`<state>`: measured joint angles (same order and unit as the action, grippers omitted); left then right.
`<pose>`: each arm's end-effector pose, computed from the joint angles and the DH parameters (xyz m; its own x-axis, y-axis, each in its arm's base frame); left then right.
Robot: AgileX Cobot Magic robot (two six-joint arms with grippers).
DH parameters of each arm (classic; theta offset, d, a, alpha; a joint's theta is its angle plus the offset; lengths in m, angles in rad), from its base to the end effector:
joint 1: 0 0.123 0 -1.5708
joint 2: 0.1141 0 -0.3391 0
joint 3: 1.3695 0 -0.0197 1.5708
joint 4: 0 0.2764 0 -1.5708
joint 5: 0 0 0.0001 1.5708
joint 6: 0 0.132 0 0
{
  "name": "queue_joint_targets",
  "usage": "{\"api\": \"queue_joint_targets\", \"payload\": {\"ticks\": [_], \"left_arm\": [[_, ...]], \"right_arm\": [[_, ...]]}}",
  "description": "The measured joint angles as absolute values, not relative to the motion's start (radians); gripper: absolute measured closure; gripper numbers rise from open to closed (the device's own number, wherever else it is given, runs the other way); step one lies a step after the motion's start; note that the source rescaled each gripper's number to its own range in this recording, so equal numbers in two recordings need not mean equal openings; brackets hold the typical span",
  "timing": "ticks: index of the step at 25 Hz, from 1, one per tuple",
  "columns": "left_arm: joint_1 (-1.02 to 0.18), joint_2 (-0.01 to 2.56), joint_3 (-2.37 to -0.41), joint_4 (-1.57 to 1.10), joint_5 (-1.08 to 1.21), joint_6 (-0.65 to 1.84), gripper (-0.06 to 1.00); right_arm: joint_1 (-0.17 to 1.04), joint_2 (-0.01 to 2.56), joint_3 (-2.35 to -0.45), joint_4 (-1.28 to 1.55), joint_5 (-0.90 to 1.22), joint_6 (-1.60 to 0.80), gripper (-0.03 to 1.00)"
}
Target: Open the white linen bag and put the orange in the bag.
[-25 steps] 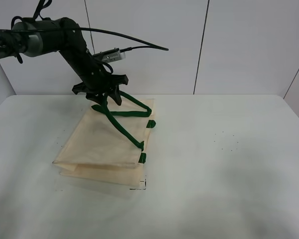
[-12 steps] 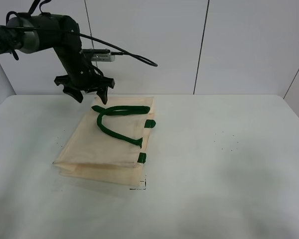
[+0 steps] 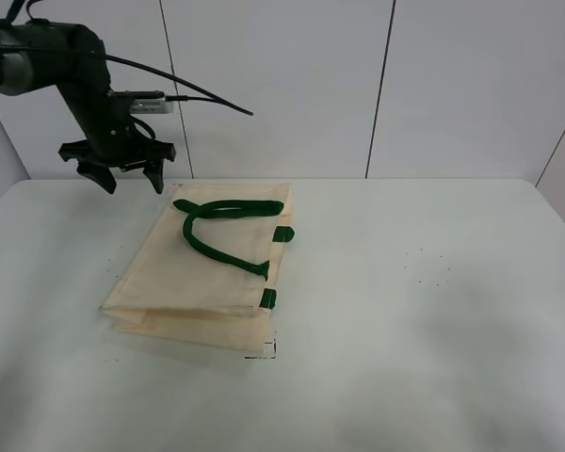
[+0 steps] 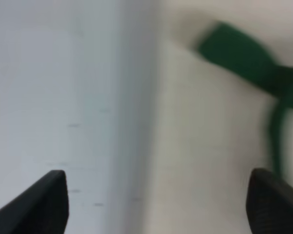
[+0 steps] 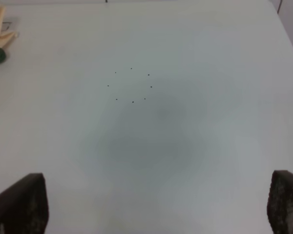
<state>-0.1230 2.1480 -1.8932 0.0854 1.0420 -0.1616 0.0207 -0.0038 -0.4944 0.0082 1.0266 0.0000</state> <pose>0.5358 -0.0564 0.2345 -0.9327 -0.0034 -0.3605 -0.0139 0.9996 0.0264 0.0017 0.0010 0.2730 -0.4270 -0.0046 -0.9042 -0.0252 0.9997 0.0068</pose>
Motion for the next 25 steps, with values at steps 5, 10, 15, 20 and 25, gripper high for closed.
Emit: {"api": "queue_joint_targets", "payload": {"ticks": [5,10,15,20,25], "left_arm": [[-0.021,2.148,-1.893,0.093,1.044,-0.145,0.01],[0.008,2.146,-1.893,0.093,1.094,-0.145,0.02],[0.008,2.111,-1.866,0.072,1.186,-0.143,0.02],[0.008,2.003,-1.718,0.069,1.186,-0.143,0.02],[0.008,1.816,-1.493,0.068,1.186,-0.143,0.02]], "right_arm": [[0.021,-0.004,-0.494,0.008,1.027,0.000,-0.03],[0.021,-0.004,-0.494,0.008,1.027,0.000,-0.03],[0.021,-0.004,-0.494,0.008,1.027,0.000,-0.03],[0.021,-0.004,-0.494,0.008,1.027,0.000,-0.03],[0.021,-0.004,-0.494,0.009,1.027,0.000,-0.03]]}}
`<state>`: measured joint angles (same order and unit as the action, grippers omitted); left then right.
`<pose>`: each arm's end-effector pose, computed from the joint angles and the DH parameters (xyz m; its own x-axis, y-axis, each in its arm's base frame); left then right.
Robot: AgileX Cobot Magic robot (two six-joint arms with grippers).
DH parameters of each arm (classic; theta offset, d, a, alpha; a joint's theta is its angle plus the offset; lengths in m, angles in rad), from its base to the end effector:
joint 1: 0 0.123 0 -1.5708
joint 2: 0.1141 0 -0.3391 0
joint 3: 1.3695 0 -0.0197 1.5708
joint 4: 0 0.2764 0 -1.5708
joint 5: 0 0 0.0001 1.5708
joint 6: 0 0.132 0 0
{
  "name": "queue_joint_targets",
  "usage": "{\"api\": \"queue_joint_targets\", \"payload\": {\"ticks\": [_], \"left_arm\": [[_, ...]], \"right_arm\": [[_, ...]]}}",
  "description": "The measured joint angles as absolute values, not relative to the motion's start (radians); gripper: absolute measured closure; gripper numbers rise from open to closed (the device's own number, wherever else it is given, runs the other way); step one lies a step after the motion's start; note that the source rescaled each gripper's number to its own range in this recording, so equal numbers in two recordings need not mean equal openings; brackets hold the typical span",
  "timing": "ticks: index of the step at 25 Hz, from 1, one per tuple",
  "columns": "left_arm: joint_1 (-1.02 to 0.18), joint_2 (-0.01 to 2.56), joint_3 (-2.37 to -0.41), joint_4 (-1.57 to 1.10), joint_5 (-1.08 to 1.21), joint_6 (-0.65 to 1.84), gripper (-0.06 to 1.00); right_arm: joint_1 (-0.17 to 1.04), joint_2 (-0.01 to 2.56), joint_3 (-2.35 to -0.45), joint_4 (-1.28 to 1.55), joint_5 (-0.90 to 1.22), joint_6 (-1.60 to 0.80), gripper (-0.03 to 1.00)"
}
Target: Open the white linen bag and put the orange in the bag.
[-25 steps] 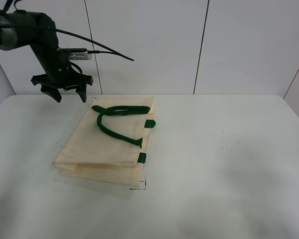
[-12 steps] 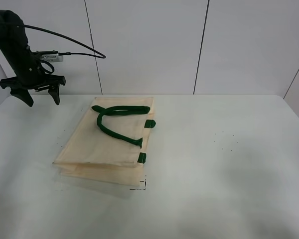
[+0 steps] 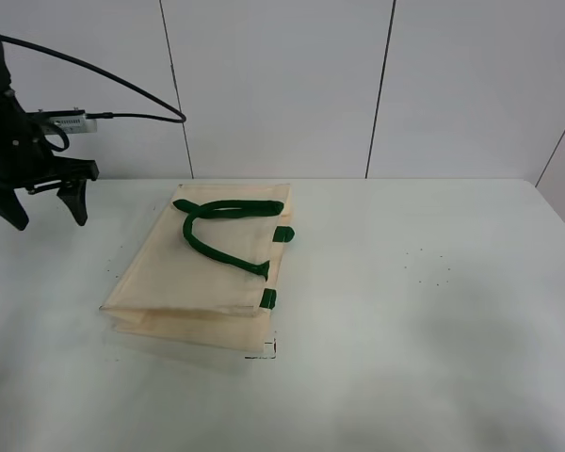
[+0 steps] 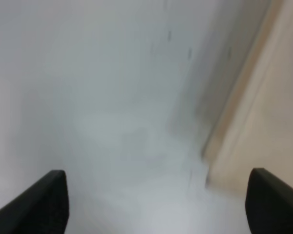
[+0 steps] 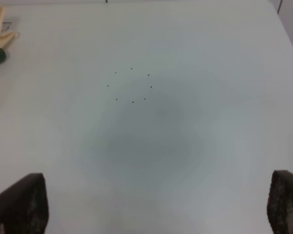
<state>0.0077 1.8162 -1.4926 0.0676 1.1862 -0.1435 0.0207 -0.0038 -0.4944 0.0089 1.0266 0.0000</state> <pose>0.4120 0.0114 0.2645 -0.9800 -0.1251 -0.1547 -0.1334 0.9901 0.0440 0.0017 0.0010 0.2730 -0.4270 -0.0042 -0.9042 -0.0256 0.9996 0.0074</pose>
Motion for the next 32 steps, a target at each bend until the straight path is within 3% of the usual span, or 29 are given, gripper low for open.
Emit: {"api": "queue_joint_targets", "payload": {"ticks": [19,32], "left_arm": [[0.008,0.707,-0.570,0.068,1.107,-0.072,0.03],[0.008,0.122,-0.494,0.056,1.064,-0.027,0.03]], "right_arm": [[0.021,-0.004,-0.494,0.009,1.027,0.000,-0.03],[0.021,-0.004,-0.494,0.009,1.027,0.000,-0.03]]}}
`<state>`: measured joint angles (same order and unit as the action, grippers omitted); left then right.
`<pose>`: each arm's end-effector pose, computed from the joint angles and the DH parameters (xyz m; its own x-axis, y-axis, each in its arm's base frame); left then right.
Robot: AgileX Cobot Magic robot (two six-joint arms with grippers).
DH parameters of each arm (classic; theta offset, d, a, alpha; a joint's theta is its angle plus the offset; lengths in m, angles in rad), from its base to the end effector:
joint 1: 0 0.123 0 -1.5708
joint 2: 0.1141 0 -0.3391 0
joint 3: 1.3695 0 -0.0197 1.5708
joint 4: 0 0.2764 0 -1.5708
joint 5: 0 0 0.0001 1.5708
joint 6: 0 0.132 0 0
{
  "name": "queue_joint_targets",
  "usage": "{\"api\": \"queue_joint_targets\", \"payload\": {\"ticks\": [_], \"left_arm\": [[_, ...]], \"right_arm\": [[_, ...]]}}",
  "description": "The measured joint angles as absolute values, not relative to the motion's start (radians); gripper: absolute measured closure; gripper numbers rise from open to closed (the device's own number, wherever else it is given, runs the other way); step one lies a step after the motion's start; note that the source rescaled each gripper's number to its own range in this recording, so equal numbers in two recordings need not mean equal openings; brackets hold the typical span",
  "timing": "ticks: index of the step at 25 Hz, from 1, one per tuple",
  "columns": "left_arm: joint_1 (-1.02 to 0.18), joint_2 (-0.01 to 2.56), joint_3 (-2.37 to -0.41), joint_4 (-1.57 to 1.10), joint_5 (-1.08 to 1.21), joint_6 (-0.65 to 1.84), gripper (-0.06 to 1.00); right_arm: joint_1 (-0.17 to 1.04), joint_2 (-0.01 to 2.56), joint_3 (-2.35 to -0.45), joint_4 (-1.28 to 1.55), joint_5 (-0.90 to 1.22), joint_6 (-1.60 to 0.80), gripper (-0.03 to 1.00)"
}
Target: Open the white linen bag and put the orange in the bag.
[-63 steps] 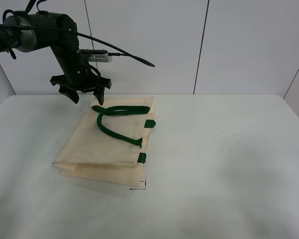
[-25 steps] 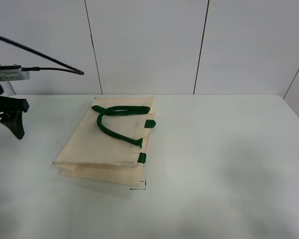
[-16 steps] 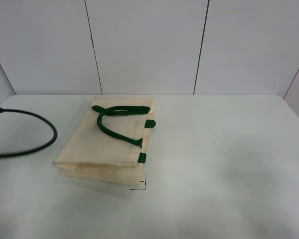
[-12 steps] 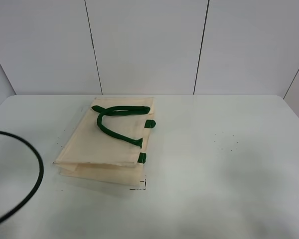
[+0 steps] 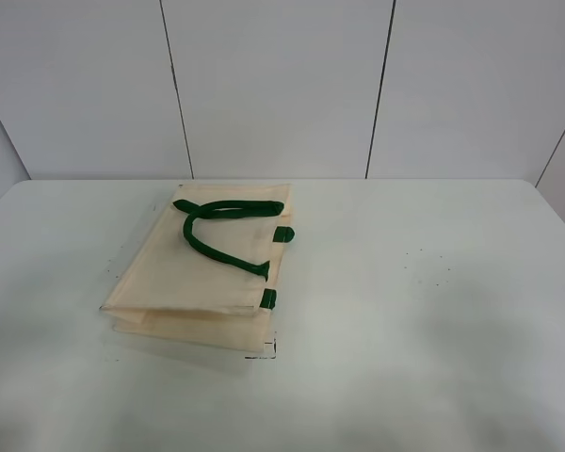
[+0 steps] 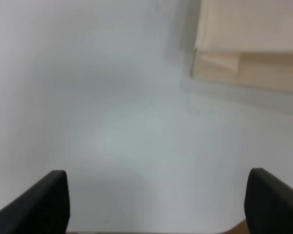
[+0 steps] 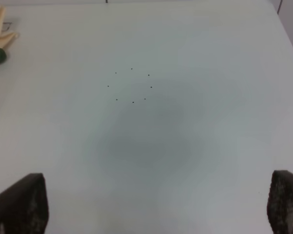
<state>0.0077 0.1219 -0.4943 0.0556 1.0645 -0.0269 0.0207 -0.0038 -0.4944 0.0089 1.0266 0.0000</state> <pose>0.0177 0.0066 0.2676 -0.5681 -0.0043 -0.8229 -0.0476 0.9985 0.0277 0.0017 0.0010 0.2730 -0.4270 -0.0042 -0.9042 -0.0256 0.9996 0.0074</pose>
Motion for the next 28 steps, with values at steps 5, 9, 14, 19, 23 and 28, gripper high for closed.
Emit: {"api": "queue_joint_targets", "payload": {"ticks": [5,9,14,19,23,28], "left_arm": [[0.008,0.080,-0.494,0.034,1.064,-0.017,0.03],[0.008,0.077,-0.493,0.016,1.064,0.000,0.03],[0.008,0.037,-0.493,0.015,1.064,0.005,0.03],[0.008,-0.006,-0.493,0.016,1.065,0.000,0.03],[0.008,-0.006,-0.493,0.016,1.065,0.000,0.03],[0.008,-0.006,-0.493,0.016,1.065,0.000,0.03]], "right_arm": [[0.021,-0.004,-0.494,0.009,1.027,0.000,-0.03],[0.021,-0.004,-0.494,0.009,1.027,0.000,-0.03],[0.021,-0.004,-0.494,0.009,1.027,0.000,-0.03],[0.021,-0.004,-0.494,0.010,1.027,0.000,-0.03],[0.021,-0.004,-0.494,0.013,1.027,0.000,-0.03],[0.021,-0.004,-0.494,0.013,1.027,0.000,-0.03]]}}
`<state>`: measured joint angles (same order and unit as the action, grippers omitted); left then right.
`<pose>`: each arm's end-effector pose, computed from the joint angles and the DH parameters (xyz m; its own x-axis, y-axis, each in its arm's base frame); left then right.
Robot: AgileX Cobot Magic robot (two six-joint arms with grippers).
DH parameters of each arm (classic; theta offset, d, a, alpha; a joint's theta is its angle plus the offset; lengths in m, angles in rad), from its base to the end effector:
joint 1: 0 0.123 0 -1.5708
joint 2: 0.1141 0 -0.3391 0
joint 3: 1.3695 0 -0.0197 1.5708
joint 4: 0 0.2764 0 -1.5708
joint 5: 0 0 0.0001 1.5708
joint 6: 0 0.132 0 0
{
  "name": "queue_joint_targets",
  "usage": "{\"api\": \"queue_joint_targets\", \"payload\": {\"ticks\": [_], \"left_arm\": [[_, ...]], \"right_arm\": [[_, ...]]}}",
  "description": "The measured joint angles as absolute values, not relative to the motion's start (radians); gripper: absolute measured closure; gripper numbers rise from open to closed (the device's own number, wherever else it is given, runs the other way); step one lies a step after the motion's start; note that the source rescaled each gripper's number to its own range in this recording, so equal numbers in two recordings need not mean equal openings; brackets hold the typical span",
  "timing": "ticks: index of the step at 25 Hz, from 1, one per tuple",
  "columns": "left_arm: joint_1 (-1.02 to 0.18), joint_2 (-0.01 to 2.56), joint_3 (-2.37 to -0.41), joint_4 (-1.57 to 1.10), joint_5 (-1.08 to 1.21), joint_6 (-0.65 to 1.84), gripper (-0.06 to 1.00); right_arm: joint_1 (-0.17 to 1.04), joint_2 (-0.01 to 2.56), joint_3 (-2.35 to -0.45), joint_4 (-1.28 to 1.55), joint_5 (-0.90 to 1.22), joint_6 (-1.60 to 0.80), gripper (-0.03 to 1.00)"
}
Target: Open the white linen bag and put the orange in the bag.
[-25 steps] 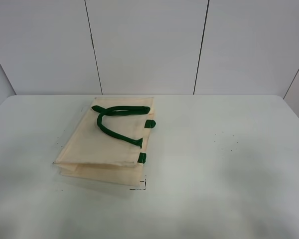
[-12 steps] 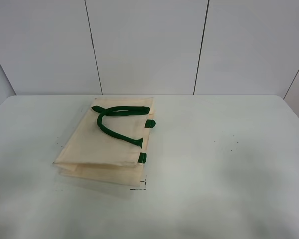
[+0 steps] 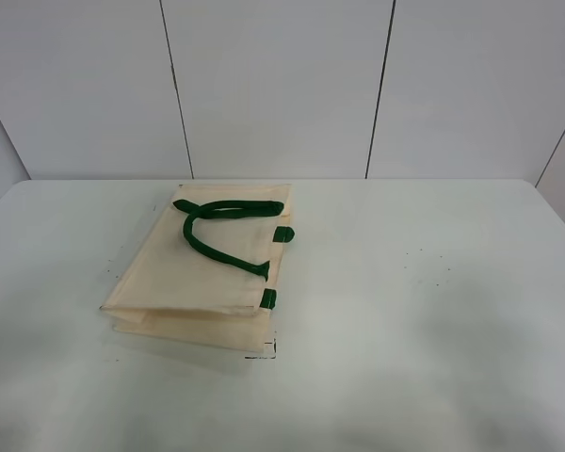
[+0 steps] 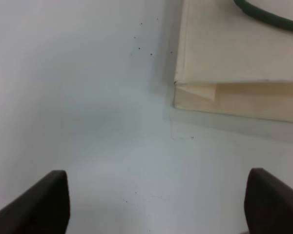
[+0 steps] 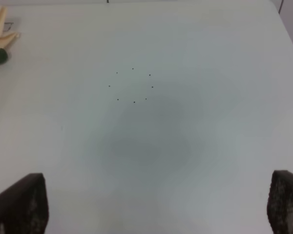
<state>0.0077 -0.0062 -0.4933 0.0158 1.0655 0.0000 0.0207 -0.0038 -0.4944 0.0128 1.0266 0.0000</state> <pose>-0.0008 0.0018 0.2681 -0.4608 0.0041 -0.8875 -0.0164 0.9998 0.0132 0.0017 0.0015 0.2730 -0.4271 -0.0022 -0.9042 -0.0278 0.9996 0.0107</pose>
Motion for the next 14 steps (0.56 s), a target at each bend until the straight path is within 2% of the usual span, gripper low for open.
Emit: {"api": "queue_joint_targets", "payload": {"ticks": [14], "left_arm": [[0.008,-0.006,-0.493,0.016,1.065,0.000,0.03]], "right_arm": [[0.021,-0.004,-0.494,0.013,1.027,0.000,-0.03]]}}
